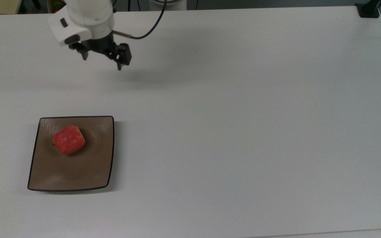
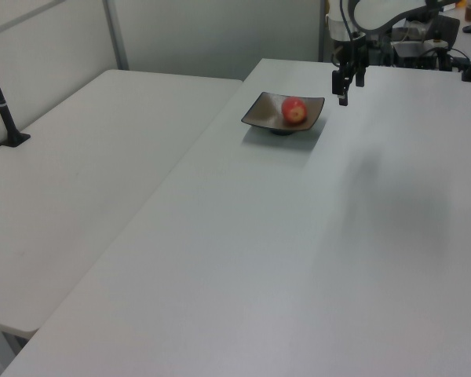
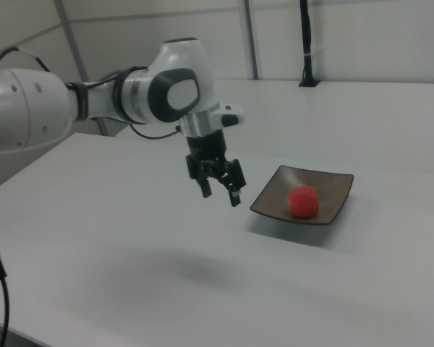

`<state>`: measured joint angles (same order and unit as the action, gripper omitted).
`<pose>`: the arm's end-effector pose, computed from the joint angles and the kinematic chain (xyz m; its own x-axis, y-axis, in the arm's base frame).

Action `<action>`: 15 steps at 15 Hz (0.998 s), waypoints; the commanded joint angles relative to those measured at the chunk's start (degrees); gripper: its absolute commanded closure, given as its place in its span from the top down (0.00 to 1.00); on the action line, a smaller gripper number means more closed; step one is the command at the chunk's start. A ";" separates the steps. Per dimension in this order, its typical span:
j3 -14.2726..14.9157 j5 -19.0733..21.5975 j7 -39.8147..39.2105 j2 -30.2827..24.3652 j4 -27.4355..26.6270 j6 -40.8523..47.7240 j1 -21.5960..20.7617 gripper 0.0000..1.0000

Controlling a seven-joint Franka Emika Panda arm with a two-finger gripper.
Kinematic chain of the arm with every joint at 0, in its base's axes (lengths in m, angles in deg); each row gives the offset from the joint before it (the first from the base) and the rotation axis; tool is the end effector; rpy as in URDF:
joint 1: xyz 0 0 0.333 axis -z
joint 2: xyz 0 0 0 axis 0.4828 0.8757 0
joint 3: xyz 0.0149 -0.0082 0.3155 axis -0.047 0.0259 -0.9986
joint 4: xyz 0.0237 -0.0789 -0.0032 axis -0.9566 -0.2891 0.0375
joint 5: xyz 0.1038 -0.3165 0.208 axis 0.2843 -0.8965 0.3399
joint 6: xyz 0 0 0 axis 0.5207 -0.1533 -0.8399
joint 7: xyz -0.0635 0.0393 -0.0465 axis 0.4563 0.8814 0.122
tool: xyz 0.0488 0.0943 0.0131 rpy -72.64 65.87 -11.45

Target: Apples placed on a ceramic plate

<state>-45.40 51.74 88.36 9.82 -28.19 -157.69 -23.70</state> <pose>0.6206 -0.0583 0.4649 0.9872 -0.1553 -0.0372 -0.1479 -0.9770 0.1537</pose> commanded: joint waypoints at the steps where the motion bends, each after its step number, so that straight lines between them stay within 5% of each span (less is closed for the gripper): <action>1: 0.43 3.51 -2.13 -10.85 -9.96 -0.33 -2.53 1.00; 5: 0.61 9.66 -5.56 -15.88 -12.71 -0.15 -3.94 1.00; 15: 1.75 9.32 -6.01 -14.39 -13.33 -4.37 -6.76 1.00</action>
<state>-44.98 60.55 83.73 -4.72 -40.60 -160.55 -29.21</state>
